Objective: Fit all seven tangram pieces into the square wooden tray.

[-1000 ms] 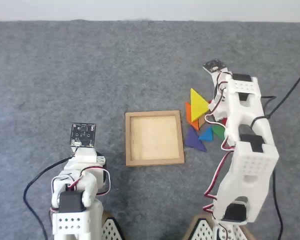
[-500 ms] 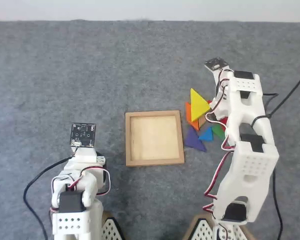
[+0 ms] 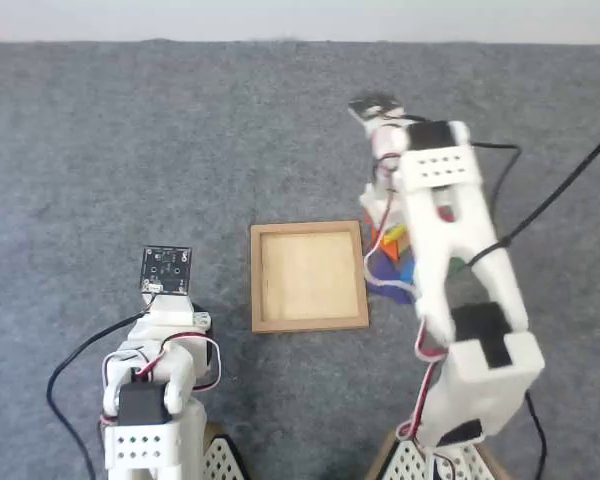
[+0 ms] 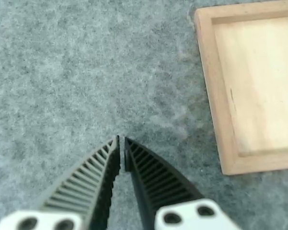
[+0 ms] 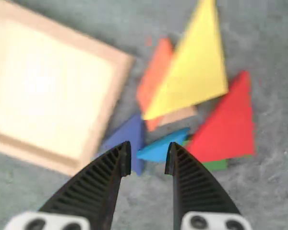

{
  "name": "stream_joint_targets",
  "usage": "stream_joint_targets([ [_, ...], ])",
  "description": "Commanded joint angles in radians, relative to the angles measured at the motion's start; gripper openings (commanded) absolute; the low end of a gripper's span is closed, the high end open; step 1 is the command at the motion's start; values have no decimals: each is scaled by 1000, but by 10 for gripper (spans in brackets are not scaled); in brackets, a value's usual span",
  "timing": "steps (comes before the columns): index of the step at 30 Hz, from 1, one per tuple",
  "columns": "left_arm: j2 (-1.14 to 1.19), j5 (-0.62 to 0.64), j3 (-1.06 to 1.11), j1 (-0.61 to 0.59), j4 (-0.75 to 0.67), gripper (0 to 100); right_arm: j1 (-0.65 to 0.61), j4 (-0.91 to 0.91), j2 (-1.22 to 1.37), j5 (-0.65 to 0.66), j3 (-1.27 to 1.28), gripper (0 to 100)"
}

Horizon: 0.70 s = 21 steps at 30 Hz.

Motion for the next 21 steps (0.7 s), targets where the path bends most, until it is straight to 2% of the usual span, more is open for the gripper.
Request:
stream_joint_targets([
  [1,-11,-3,-12,8,-2,15,35,18,-91,-32,-17,153],
  [7,-11,-3,-12,8,-2,15,220,-97,56,-57,21,318],
  [13,-11,-3,-12,8,-2,15,263,-197,246,-48,20,324],
  [21,-11,-3,-12,8,-2,15,265,-286,305,-51,18,325],
])
